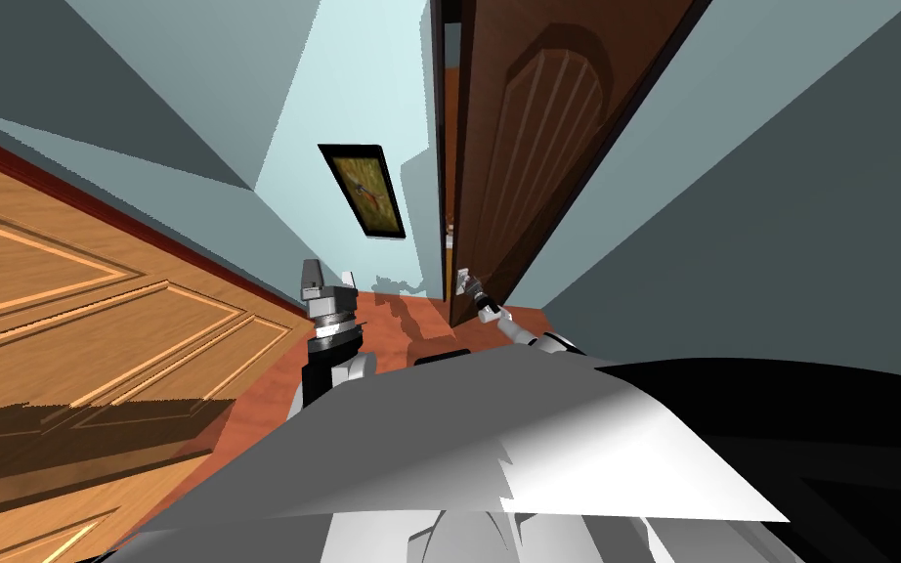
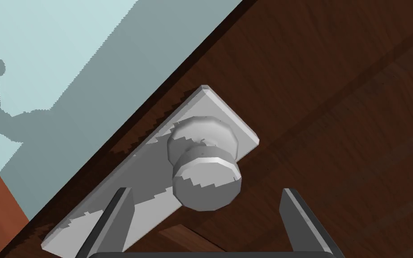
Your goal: Pull the door open
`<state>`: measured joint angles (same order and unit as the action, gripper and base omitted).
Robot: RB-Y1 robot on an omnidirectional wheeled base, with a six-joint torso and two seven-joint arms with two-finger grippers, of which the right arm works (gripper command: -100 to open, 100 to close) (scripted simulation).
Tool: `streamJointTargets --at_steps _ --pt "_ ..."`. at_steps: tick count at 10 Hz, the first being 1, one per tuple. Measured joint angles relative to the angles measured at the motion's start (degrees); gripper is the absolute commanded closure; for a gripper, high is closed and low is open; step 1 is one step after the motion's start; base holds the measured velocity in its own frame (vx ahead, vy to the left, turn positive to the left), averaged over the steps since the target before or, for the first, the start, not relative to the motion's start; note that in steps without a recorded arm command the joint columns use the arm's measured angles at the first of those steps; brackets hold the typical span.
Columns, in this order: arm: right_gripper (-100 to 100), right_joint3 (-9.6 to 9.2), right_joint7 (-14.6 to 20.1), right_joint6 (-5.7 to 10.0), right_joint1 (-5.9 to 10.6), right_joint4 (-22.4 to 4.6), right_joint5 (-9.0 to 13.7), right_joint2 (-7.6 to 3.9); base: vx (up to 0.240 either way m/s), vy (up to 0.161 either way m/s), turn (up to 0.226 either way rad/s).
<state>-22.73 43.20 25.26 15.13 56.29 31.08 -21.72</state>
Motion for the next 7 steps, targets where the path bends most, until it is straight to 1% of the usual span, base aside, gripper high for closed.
streamJointTargets --at_steps 2,4,7 --pt "-100 -0.5 2.62 -0.04 -0.17 0.65 1.41 0.13 -0.042 -0.039 0.019" --pt "-100 -1.27 5.75 -0.2 -0.42 1.71 3.58 0.18 -0.063 -0.052 0.031" --pt "-100 -1.94 9.68 -0.39 -0.83 2.86 5.63 0.36 -0.043 -0.046 0.02"
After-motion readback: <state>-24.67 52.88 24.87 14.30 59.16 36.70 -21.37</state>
